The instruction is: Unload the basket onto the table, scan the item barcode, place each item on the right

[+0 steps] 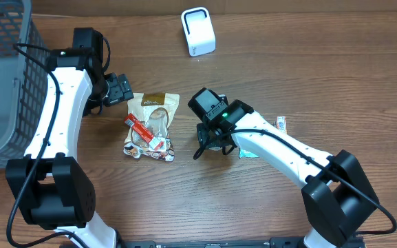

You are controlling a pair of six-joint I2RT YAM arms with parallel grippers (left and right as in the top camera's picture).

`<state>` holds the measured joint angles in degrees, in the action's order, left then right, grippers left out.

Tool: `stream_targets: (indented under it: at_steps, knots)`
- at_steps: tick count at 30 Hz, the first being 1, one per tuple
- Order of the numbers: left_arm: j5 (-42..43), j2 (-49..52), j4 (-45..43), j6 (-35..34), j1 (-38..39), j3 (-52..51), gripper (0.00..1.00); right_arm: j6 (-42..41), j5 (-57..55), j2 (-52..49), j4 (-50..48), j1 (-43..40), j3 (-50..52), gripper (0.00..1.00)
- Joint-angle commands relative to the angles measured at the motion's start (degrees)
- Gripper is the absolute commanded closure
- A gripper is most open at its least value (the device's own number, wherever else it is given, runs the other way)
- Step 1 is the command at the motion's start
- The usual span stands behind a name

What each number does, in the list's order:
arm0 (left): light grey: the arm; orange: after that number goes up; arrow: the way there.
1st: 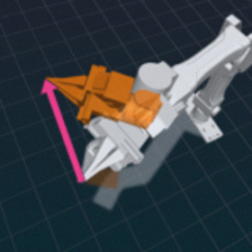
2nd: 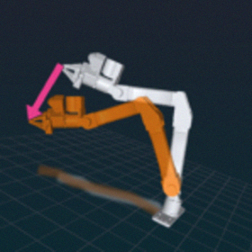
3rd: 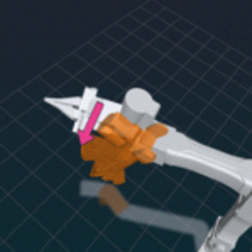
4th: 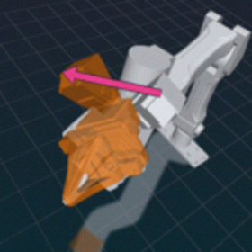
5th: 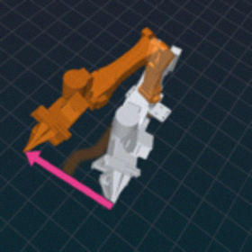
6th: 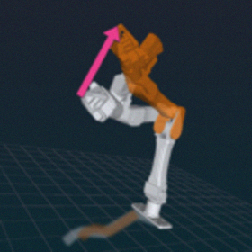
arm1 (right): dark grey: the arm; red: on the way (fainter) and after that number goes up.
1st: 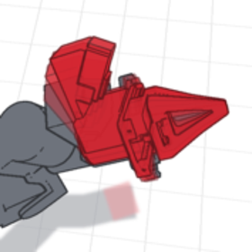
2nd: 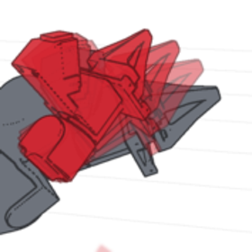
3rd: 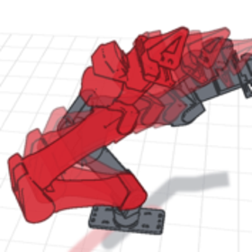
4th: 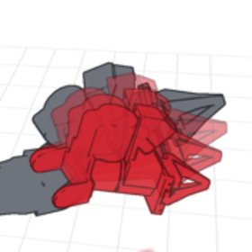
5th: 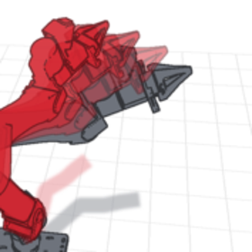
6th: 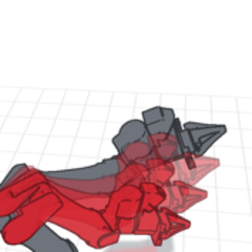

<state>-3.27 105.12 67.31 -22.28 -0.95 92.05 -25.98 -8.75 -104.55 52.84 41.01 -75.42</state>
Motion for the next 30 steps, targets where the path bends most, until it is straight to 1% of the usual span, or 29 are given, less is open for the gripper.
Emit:
stream_targets:
  at_steps: [1, 2, 3, 5, 9, 14, 17, 24, 30]
  knots:
    - [-0.3, -0.3, -0.1, 0.9, 0.0, 1.0, 0.0, 5.1, -0.3, -0.3, 0.2, 0.2, -1.7, 0.23]
    - [-0.3, -0.3, -0.1, 0.9, 0.0, 0.9, 0.0, 5.0, -0.3, -0.3, 0.1, 0.2, -1.7, 0.2]
    - [-0.3, -0.3, -0.1, 0.9, 0.0, 0.9, 0.0, 5.0, -0.2, -0.3, 0.0, 0.2, -1.7, 0.15]
    - [-0.3, -0.3, -0.1, 0.9, 0.0, 0.9, 0.0, 4.4, -0.2, -0.3, -0.4, 0.2, -1.9, 0.0]
    - [-0.3, -0.3, -0.1, 0.9, 0.0, 1.0, 0.0, 1.2, -0.2, -0.2, 0.5, 0.0, -5.2, 0.0]
    - [-0.3, -0.3, -0.1, 0.9, 0.0, 1.0, 0.0, -1.5, -0.2, -0.2, 5.1, -1.3, -14.8, 0.0]
    - [-0.3, -0.3, -0.1, 0.9, 0.0, 1.0, 0.0, -1.5, -0.2, -0.2, 6.2, -3.0, -18.8, 0.0]
    - [-0.3, -0.3, -0.1, 0.9, 0.0, 0.9, 0.0, -1.5, -0.2, -0.3, 7.8, -7.8, -19.5, 0.0]
    - [-0.3, -0.3, -0.1, 0.9, 0.0, 0.9, 0.0, -1.5, -0.2, -0.3, 9.3, -8.9, -19.5, 0.0]
